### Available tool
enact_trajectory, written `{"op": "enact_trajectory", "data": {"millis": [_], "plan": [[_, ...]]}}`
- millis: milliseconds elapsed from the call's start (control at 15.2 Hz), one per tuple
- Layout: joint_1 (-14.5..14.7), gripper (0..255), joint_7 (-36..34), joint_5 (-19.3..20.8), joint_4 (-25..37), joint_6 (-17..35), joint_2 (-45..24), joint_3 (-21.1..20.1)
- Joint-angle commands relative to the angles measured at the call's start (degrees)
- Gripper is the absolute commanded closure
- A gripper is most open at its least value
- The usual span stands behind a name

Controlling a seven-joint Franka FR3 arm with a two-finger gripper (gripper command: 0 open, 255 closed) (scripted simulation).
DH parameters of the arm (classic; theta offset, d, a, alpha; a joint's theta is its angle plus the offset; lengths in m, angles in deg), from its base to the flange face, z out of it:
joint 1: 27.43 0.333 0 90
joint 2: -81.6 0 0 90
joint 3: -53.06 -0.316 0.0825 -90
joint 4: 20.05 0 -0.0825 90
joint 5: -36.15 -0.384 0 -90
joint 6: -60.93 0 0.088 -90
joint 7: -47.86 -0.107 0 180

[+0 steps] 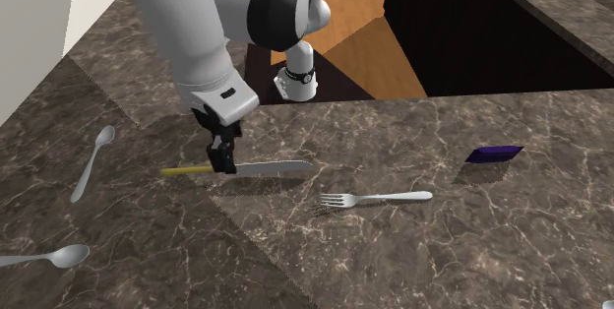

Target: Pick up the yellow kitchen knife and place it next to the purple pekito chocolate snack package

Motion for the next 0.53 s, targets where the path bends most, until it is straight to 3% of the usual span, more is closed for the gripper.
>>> {"op": "enact_trajectory", "data": {"millis": [0,462], "plan": [[-2.1,0,2.5,-2.4,1.6,0.3,-2.9,-1.1],[-1.6,0,3.1,-3.0,-3.0,5.1,-3.4,-1.6]]}}
